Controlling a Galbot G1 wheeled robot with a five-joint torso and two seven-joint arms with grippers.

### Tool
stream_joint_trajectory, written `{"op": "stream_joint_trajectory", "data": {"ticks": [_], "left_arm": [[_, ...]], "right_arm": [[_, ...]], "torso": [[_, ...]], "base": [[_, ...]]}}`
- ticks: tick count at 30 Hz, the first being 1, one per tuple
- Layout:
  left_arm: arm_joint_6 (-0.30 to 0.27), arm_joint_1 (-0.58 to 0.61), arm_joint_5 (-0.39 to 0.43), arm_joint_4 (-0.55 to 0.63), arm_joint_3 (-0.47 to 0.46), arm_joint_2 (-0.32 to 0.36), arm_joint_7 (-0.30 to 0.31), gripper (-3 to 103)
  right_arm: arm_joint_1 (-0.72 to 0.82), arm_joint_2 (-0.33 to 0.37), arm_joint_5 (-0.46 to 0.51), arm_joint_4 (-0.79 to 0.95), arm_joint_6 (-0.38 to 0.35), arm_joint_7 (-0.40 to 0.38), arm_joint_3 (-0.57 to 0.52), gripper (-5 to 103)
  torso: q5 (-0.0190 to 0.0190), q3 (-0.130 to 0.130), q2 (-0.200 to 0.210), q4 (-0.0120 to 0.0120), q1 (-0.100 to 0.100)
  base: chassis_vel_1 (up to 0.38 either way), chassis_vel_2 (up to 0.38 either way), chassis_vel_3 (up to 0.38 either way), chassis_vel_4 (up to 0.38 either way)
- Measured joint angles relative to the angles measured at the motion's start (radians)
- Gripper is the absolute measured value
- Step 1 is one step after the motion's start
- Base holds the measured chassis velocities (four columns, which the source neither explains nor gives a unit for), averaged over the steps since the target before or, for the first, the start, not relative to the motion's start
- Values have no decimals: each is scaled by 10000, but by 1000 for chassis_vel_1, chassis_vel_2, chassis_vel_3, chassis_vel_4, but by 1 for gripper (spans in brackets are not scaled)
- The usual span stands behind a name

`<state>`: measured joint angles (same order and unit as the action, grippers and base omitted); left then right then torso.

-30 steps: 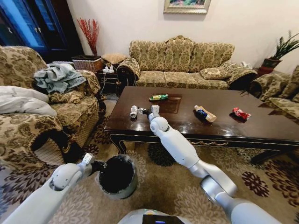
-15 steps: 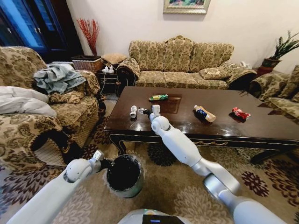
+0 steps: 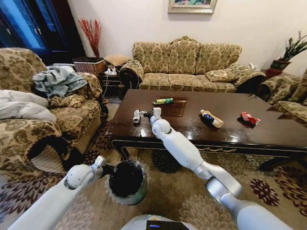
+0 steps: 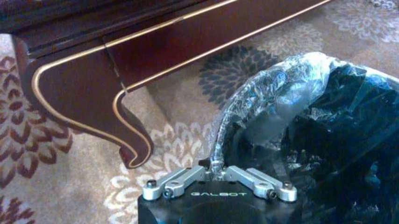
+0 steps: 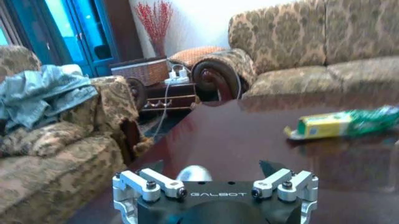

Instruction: Move to the front of the table and place the trash on the table into the trash bin.

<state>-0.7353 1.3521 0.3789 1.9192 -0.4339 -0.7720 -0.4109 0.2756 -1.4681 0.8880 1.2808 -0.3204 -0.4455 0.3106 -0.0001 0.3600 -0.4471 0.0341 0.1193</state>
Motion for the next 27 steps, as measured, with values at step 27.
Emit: {"op": "stream_joint_trajectory", "data": {"ticks": [27], "left_arm": [[0,75,-1,196,-513,-238,-80,0]], "right_arm": [[-1176,-1422,1149,-3783,-33,346,813,100]], "torso": [[2,0,0,1,-2]], "base": [[0,0,0,0]]}}
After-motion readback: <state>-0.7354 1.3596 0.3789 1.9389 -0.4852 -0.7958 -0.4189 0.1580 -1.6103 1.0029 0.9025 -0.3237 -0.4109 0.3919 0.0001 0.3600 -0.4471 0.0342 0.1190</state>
